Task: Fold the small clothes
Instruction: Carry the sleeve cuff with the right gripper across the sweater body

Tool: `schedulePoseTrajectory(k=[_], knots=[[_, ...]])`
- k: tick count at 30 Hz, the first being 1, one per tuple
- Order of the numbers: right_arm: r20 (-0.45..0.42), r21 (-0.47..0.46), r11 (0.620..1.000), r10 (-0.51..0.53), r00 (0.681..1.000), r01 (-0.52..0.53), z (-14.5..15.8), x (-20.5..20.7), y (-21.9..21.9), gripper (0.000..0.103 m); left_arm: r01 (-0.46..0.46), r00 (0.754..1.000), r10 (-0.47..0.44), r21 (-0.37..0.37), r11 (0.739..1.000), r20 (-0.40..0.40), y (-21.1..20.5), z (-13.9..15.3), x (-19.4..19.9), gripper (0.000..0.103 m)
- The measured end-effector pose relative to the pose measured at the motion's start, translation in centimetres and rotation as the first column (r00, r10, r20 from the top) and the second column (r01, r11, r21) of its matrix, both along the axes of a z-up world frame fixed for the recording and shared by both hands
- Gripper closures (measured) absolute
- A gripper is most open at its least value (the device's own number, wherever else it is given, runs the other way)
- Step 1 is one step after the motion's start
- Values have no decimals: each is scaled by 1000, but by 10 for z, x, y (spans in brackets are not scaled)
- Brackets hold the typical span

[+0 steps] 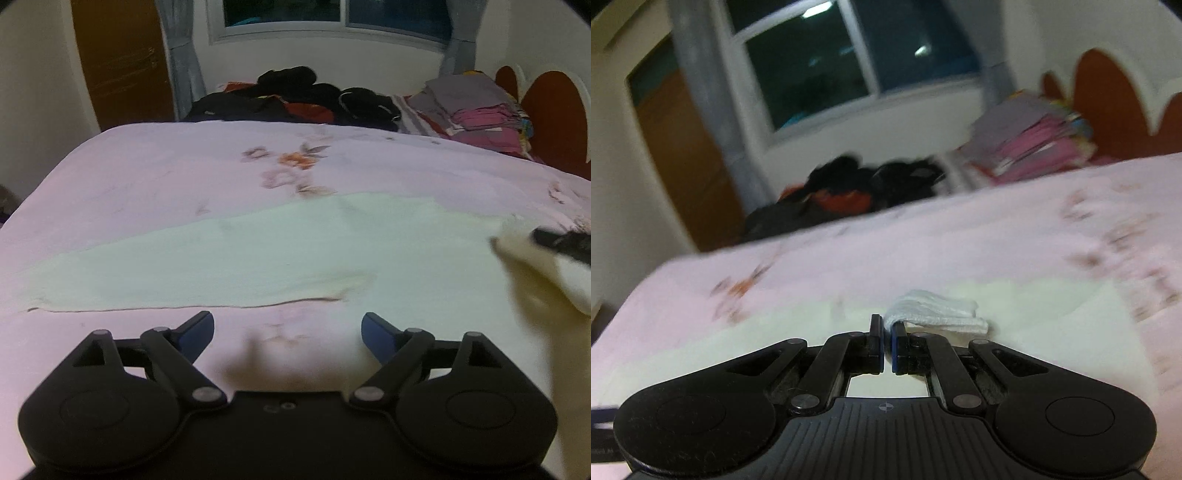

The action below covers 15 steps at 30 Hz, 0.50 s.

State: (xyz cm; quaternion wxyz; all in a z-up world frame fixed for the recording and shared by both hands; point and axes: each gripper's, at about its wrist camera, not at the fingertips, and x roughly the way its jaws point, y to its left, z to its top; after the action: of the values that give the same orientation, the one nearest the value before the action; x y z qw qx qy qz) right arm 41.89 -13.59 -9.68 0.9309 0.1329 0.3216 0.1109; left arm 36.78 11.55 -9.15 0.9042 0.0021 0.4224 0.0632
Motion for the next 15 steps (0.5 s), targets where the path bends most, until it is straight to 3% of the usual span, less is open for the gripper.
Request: schedulePoseTrajectory(k=[7, 8, 9, 10, 11, 15], knots=[[-89, -21, 995, 98, 991, -101, -32, 5, 52, 97, 17, 1000, -17, -40, 999, 0, 15, -3, 4, 16], [-95, -17, 993, 112, 989, -115, -32, 4, 53, 80, 27, 1000, -27, -46, 999, 0, 13, -4, 5, 16], [-89, -9, 992, 121, 989, -122, -32, -1, 53, 50, 41, 999, -41, -57, 998, 0, 11, -5, 6, 16], [-64, -7, 993, 116, 991, -117, -28, -6, 49, 39, 62, 998, -62, -73, 995, -1, 5, -6, 9, 16], [-39, -15, 994, 110, 993, -110, -24, -4, 43, 34, 78, 997, -79, -87, 993, -3, 0, -7, 11, 16], [7, -139, 990, 38, 999, -36, -15, -22, 9, 34, 139, 988, -150, -216, 966, -35, -27, -19, 29, 19]])
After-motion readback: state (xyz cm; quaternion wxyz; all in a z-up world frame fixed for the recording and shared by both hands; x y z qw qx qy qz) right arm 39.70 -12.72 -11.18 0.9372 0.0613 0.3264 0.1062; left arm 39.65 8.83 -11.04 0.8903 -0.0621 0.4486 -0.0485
